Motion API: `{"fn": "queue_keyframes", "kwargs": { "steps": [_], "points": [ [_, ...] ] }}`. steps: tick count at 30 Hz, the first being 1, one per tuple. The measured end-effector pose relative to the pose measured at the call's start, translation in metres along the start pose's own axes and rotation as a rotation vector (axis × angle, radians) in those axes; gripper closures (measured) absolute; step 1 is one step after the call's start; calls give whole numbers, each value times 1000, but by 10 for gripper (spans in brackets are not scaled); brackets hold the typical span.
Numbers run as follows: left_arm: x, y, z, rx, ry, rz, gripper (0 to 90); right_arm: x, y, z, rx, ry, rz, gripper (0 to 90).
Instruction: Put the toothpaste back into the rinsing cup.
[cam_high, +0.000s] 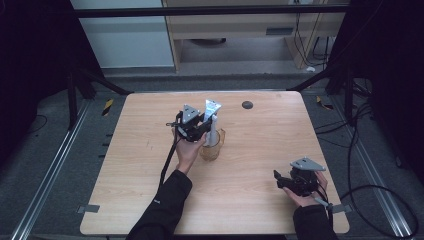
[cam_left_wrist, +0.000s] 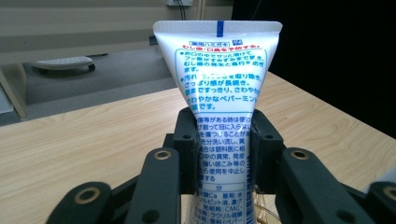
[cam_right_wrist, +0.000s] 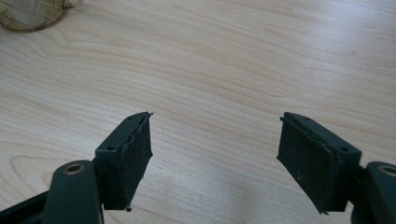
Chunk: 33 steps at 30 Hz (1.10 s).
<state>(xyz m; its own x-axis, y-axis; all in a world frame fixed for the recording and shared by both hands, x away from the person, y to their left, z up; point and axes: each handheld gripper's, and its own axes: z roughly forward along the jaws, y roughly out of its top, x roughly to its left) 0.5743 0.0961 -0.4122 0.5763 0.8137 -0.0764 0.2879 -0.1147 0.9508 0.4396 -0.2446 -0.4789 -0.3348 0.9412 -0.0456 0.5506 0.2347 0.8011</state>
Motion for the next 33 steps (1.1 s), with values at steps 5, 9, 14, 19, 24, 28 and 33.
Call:
{"fn": "queue_keyframes", "kwargs": {
  "steps": [5, 9, 14, 19, 24, 28, 33],
  "points": [
    [-2, -4, 2, 32, -7, 9, 675, 0, 0, 0, 4, 3, 2, 257],
    [-3, -6, 0, 40, -5, 17, 671, 0, 0, 0, 4, 2, 4, 256],
    [-3, -8, -5, 62, -3, 30, 663, 0, 0, 0, 4, 1, 5, 257],
    [-4, -9, -11, 91, 1, 40, 660, 0, 0, 0, 3, 0, 1, 256],
    [-6, -11, -17, 109, 5, 57, 653, 0, 0, -1, 3, 0, 2, 256],
    [-6, -13, -19, 133, 10, 77, 643, 0, 0, -1, 3, 0, 3, 257],
    [-3, -17, -23, 156, 15, 86, 614, 0, 0, -1, 0, 1, 1, 257]
  ]
}}
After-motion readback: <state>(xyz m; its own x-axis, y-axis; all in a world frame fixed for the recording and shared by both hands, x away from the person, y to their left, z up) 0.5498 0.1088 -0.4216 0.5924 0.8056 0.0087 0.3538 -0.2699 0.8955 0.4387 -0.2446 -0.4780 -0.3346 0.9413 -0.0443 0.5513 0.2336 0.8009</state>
